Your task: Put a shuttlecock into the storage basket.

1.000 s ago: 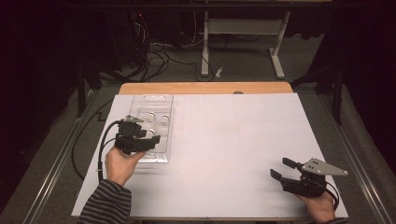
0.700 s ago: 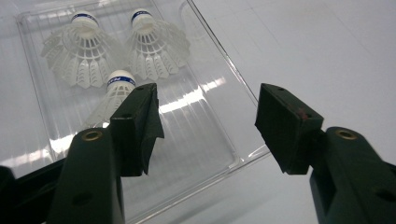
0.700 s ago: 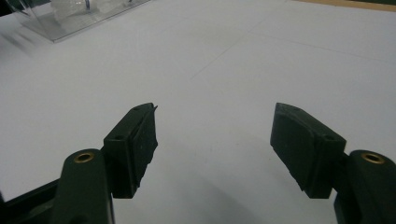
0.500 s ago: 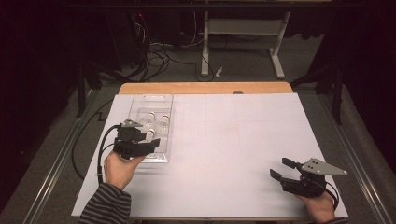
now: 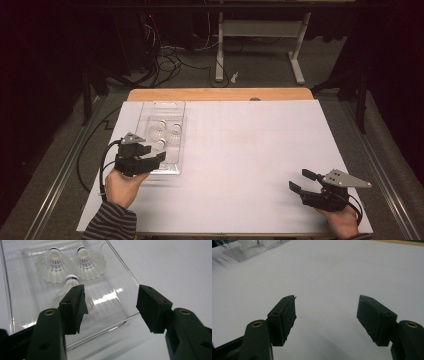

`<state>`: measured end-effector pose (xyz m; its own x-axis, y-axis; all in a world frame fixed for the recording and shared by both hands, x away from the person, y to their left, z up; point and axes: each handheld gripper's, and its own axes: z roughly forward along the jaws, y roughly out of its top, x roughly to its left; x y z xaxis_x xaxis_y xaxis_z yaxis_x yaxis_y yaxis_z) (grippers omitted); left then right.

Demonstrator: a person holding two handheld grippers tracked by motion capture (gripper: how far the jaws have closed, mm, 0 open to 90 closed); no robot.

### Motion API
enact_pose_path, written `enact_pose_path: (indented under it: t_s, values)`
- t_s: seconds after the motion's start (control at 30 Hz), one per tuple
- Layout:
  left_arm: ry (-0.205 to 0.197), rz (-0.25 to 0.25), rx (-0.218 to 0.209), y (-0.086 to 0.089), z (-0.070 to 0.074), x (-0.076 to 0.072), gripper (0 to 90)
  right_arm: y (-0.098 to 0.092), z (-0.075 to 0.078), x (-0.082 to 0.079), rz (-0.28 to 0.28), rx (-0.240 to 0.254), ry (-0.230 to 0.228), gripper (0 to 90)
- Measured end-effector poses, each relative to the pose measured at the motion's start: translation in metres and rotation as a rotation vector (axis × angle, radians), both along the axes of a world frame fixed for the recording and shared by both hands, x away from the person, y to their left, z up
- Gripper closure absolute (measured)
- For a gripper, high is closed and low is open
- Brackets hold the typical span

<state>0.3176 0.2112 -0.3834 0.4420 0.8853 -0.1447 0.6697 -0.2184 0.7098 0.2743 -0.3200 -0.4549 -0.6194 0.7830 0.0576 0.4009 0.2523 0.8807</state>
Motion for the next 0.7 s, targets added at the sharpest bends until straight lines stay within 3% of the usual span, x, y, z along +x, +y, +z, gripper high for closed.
enact_pose_path:
  t_s: [0.7]
  values:
    - [-0.041, 0.012, -0.031, 0.009, -0.004, -0.016, 40.2, 0.001, -0.001, 0.001, 0.005, -0.004, 0.003, 32.0]
